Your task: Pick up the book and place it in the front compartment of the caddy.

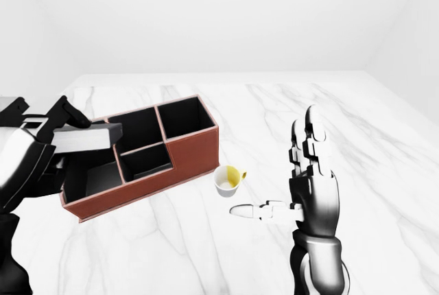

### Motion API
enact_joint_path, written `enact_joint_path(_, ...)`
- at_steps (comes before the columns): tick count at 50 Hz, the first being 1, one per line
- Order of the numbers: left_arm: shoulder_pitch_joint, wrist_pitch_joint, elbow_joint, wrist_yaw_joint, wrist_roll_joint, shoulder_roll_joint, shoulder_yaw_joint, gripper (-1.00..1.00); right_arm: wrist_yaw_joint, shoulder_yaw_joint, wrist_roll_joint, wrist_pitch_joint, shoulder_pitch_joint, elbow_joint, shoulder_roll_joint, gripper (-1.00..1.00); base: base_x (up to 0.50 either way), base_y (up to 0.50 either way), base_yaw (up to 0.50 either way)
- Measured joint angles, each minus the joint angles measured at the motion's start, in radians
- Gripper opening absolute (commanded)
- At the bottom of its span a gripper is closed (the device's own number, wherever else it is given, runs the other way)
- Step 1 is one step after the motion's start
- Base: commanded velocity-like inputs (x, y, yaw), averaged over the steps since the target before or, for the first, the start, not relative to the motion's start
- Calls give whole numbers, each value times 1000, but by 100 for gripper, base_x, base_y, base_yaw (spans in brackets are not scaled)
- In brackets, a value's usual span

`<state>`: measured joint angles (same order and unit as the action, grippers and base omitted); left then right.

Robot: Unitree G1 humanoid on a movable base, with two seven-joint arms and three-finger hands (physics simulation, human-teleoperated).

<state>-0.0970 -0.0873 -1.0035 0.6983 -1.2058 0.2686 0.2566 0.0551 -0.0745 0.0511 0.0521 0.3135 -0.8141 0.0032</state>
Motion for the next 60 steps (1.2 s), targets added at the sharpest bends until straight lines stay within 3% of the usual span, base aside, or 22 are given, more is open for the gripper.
enact_joint_path(13, -148, 0, 147, 0, 18, 37, -61, -99, 0, -1, 0, -1, -2, 3, 0, 100, 0, 0, 0)
enact_joint_path(26, -275, 0, 346, 0, 125, 64, -120, -99, -3, 0, -5, -4, -5, 8, 0, 99, 0, 0, 0)
enact_joint_path(36, -324, 0, 423, 0, 203, 81, -147, -100, -4, 0, -6, -4, -4, 7, -1, 100, 0, 0, 0)
enact_joint_path(47, -344, 0, 471, 0, 307, 107, -140, -100, -4, -1, -7, -5, -3, 6, 0, 100, 0, 0, 0)
enact_joint_path(60, -355, 0, 499, 0, 458, 203, -86, -100, -5, 0, -10, -7, -5, 11, 0, 99, 0, 0, 0)
